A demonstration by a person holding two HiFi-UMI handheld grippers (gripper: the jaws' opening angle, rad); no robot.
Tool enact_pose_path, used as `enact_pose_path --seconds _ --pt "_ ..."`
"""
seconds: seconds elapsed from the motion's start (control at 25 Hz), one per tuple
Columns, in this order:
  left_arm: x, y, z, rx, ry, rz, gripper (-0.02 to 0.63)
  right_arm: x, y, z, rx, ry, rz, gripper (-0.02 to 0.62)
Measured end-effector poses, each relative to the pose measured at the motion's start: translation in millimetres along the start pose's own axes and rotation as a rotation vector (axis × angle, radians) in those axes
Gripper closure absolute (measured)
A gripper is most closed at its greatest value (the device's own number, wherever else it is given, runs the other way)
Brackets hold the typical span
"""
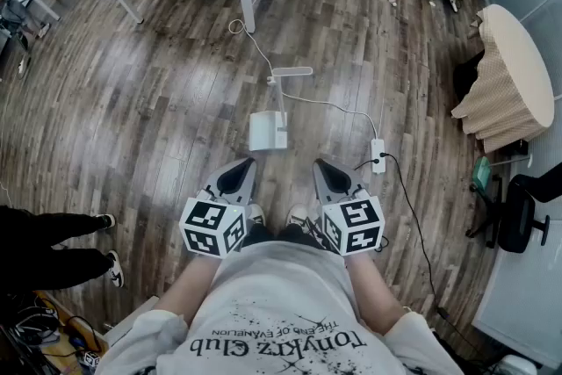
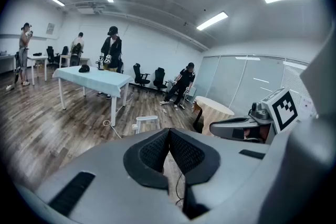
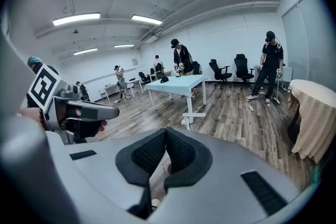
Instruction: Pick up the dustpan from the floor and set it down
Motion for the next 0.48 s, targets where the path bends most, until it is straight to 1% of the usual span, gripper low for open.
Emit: enact_pose_path --seconds 0.28,0.48 --pt "-2.7 4.3 -1.6 -0.004 0.003 -0.006 0.583 3.4 1.5 -5.9 0.009 -0.011 0.012 0.569" --pt "3.7 9.8 -5.0 -0.006 0.0 -0.018 0.583 12.3 -0.4 -8.0 0.003 -0.01 0.005 0.569"
Point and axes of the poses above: the fingertips, and each gripper's own axes: y backward along the fingers, x to its left, z out of its top, the point moved 8 cm from there along y, backward along the fingers, and after that the axes turned 14 degrees about -y, right-handed, at the moved point
